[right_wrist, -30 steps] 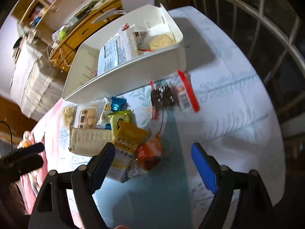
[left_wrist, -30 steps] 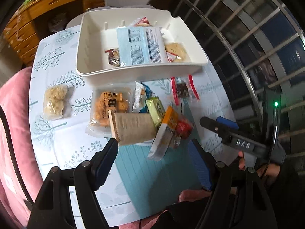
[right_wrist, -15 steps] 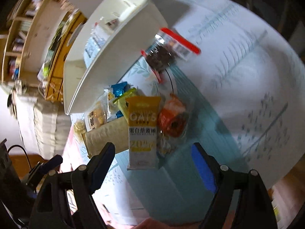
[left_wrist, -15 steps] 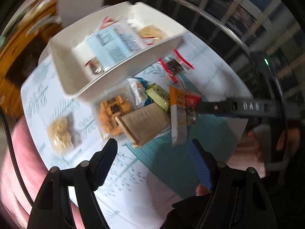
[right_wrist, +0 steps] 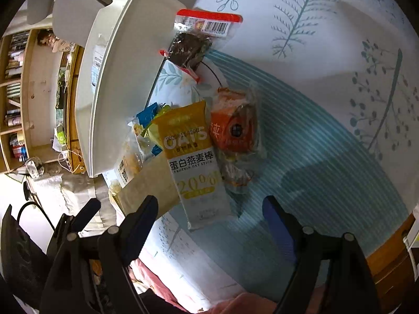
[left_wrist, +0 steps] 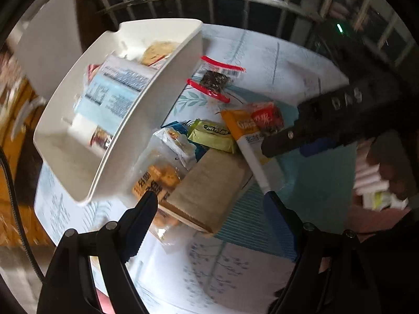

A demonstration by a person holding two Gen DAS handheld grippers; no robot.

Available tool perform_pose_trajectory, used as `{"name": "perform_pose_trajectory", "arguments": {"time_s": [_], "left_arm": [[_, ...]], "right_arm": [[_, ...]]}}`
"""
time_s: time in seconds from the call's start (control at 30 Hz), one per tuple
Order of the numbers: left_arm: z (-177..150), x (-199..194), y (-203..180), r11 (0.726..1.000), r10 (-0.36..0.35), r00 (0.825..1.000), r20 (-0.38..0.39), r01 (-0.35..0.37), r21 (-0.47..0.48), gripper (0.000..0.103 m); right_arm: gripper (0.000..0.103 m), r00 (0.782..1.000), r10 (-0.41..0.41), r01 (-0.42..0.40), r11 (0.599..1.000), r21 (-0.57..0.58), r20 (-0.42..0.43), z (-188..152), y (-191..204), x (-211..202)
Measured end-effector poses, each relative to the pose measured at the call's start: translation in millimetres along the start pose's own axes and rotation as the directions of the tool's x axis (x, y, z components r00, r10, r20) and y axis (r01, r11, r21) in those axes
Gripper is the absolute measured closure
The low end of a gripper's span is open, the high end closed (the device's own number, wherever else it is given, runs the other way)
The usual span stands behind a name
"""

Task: Organize snacks
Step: 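Grasp the OATS pack with the right tool while the left tool grasps the brown paper snack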

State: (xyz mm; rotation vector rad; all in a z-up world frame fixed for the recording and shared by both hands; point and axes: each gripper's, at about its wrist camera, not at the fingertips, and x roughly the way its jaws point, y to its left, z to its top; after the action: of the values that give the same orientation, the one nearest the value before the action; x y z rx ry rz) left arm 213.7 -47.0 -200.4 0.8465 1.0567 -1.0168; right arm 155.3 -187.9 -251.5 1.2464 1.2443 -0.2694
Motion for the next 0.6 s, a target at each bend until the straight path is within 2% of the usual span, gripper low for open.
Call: {"name": "perform_pose_trajectory", "arguments": {"time_s": [0.1,0.37,0.6], "left_arm": [[-1.8,10.6,-5.2,0.996,0.007,1.000,-0.005,-0.006,0.094,0.021],[-2.9,27.4,-9.7,0.981,-0.007,0.999,-0.033,0.013,0.196,0.021],[-2.1,45.9,-18.3,0.963,0.034,0.997,-0.075,-0.012,0.269,0.021]], "right_arm": [[0.020,1.000,-0.004,0.004,0.999,0.032,-0.003,3.4,0.1,5.2],[0.021,1.000,0.011,-0.008,0.990,0.141,-0.018,12.1,-0.7,18.8],[0.023,0.998,-0.046,0.053,0.983,0.178,-0.042,21.2,2.5,28.5]]}}
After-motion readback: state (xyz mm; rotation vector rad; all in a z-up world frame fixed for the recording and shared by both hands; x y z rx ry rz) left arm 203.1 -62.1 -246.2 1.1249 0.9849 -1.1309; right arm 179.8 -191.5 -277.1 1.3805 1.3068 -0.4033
